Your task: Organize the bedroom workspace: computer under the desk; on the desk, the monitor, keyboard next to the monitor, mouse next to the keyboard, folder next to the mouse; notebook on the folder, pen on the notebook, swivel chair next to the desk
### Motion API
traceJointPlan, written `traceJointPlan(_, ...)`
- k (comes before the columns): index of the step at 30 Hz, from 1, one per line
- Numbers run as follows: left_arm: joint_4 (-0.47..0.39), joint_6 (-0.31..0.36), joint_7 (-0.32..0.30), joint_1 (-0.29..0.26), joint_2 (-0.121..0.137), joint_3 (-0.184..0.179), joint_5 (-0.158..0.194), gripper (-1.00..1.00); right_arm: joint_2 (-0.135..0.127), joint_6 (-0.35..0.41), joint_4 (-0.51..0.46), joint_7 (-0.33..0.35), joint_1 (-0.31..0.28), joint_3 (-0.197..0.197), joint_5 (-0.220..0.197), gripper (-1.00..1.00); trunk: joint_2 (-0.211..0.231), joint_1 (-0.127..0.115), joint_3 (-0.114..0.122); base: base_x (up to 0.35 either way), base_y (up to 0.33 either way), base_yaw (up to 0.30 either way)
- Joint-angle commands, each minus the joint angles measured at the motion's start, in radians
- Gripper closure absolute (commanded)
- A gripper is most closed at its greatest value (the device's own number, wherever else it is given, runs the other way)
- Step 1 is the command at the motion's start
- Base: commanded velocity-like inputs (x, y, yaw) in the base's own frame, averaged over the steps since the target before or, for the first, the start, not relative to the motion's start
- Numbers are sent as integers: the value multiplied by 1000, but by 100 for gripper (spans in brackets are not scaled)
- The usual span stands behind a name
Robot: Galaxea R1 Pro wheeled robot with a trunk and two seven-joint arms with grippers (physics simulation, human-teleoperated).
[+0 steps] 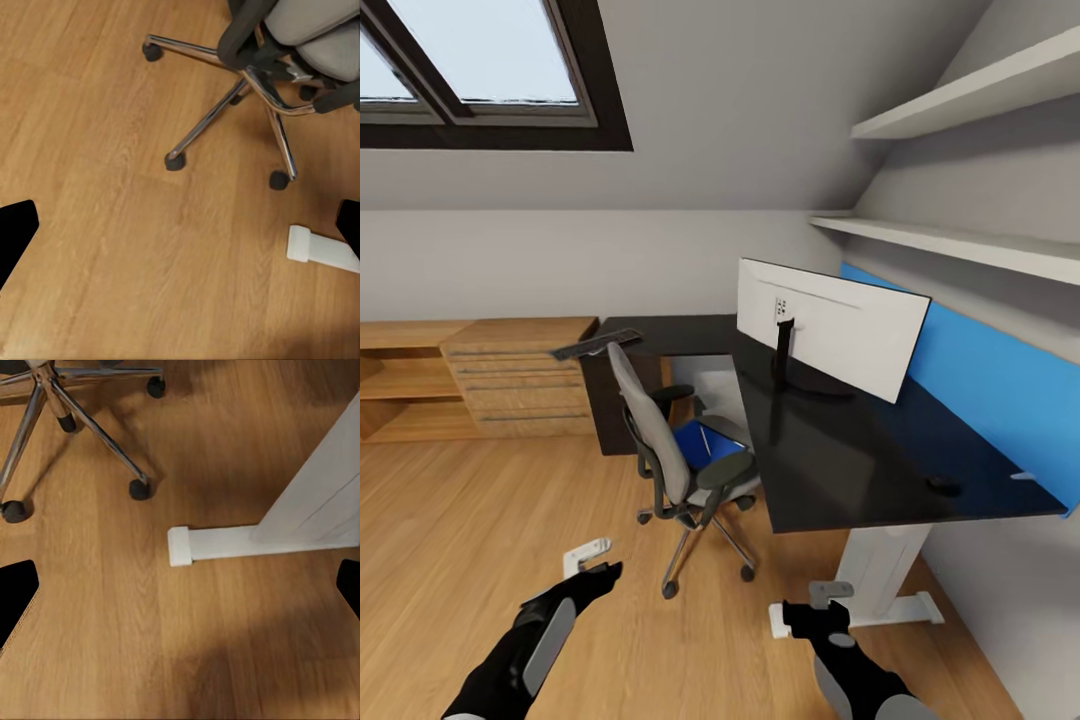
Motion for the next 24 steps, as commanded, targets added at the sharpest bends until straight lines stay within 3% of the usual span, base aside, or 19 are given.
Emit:
traceJointPlan(1, -1, 5, 7, 0, 2, 0, 12, -100, 2, -12, 4, -5, -1, -1, 4, -100, -8, 4, -4, 0, 0, 0)
traceJointPlan(5, 4, 7, 12, 0, 6, -2, 0, -100, 13, -54, 37, -4, -1, -3, -2, -100, -36, 19, -17, 0, 0, 0)
traceJointPlan(11, 14, 5, 14, 0, 0, -19, -47, -100, 16, -62, 46, -4, -1, -2, -6, -100, -78, 42, -36, 0, 0, 72)
traceJointPlan(13, 15, 3, 17, 0, -6, -55, -61, -100, 16, -62, 47, -4, -1, -2, -5, -100, -85, 46, -39, 0, 0, 233)
traceJointPlan(15, 33, -6, 49, 0, -24, -157, -105, -100, 17, -62, 49, -4, -1, -3, -5, -100, -85, 46, -39, 0, 0, 254)
traceJointPlan(16, 53, -7, 73, 0, -30, -181, -115, -100, 17, -62, 49, -5, -1, -3, -5, -100, -85, 46, -40, 0, 0, 132)
traceJointPlan(24, 120, -9, 84, 0, -37, -195, -120, -100, 16, -63, 49, -5, -1, -3, -5, -100, -85, 46, -41, -71, 60, 39)
